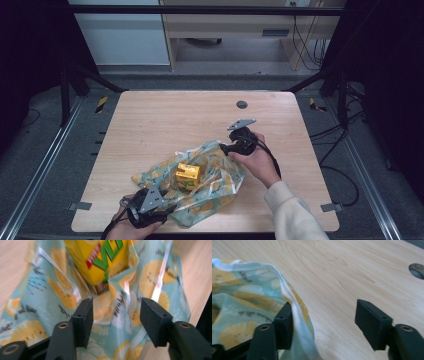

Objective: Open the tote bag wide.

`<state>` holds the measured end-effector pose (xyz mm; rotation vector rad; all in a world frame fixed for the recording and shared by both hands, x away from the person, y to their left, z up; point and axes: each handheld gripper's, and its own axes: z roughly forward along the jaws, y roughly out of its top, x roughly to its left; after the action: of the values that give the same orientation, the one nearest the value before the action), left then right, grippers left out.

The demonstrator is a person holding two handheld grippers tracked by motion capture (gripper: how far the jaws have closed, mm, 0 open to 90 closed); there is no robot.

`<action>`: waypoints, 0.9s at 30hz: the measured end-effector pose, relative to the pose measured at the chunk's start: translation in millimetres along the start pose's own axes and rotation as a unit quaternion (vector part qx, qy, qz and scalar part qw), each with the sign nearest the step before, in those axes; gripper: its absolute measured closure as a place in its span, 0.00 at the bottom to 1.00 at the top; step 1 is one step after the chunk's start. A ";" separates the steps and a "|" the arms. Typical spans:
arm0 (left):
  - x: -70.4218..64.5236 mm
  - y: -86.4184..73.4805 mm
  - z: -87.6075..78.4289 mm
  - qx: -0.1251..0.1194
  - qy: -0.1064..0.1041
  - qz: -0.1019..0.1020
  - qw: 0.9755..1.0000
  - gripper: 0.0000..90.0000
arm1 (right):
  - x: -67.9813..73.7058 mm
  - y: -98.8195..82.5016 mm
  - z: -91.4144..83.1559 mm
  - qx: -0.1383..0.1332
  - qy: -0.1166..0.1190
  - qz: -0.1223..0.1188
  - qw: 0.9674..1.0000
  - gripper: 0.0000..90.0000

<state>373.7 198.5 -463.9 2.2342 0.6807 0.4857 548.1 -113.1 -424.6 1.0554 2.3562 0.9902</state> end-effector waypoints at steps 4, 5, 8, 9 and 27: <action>3.8 2.2 -5.6 -0.018 0.011 -0.011 1.000 0.37 | 7.4 1.0 -19.1 -0.010 0.014 -0.012 1.000 0.31; 3.8 2.7 -6.4 -0.023 0.012 -0.015 1.000 0.36 | 9.9 0.7 -23.1 -0.013 0.020 -0.013 1.000 0.30; 6.8 6.0 -11.5 -0.036 0.014 -0.026 0.999 0.32 | 17.0 -3.2 -35.1 -0.022 0.028 -0.024 0.999 0.29; 7.6 7.3 -13.4 -0.044 0.011 -0.030 0.999 0.32 | 19.3 -5.1 -39.1 -0.027 0.031 -0.025 0.999 0.29; 41.6 45.7 -17.3 -0.036 0.074 -0.018 0.996 0.36 | 62.5 -40.7 -74.2 -0.040 0.072 -0.048 0.995 0.36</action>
<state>412.2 206.1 -413.0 2.1306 0.7666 0.6531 444.6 -118.1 -406.7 0.8594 2.4329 1.1501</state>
